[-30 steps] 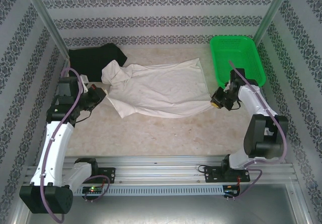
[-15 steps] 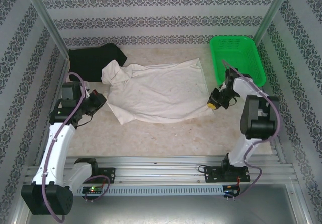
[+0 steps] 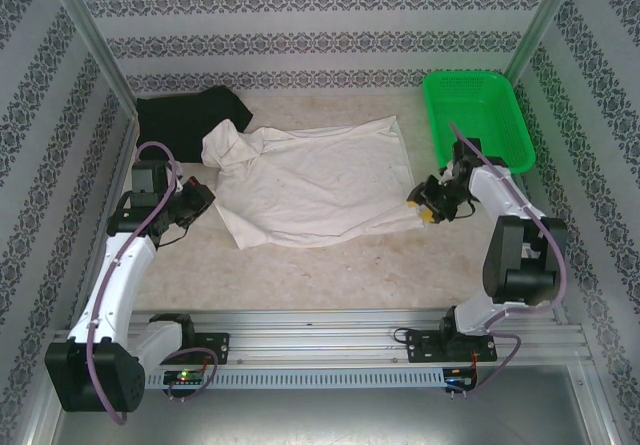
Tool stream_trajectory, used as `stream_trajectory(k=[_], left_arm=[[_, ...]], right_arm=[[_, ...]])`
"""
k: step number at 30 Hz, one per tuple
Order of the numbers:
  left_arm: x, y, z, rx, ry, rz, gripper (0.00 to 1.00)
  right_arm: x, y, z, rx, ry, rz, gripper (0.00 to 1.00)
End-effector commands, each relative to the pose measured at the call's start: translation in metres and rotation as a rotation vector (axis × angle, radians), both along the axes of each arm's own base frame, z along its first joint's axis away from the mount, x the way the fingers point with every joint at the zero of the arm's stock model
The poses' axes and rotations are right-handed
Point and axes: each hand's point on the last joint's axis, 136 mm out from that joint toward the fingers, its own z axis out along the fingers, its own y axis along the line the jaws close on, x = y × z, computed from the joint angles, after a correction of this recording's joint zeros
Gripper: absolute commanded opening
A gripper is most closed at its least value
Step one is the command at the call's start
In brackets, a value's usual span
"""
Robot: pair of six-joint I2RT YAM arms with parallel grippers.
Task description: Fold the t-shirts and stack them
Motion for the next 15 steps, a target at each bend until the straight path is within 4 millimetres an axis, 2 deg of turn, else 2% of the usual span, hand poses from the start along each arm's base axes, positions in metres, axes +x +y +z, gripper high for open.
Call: stream_trajectory(k=[1, 7, 15], left_arm=[[0.007, 0.000, 0.002, -0.003, -0.033, -0.008, 0.00], [0.008, 0.000, 0.002, -0.003, -0.033, -0.015, 0.00], [0.007, 0.000, 0.001, -0.005, -0.032, -0.007, 0.00]], right_arm=[[-0.003, -0.003, -0.019, 0.023, 0.040, -0.054, 0.41], [0.019, -0.012, -0.030, 0.010, 0.047, -0.095, 0.36], [0.030, -0.016, -0.049, 0.009, 0.079, -0.121, 0.34]])
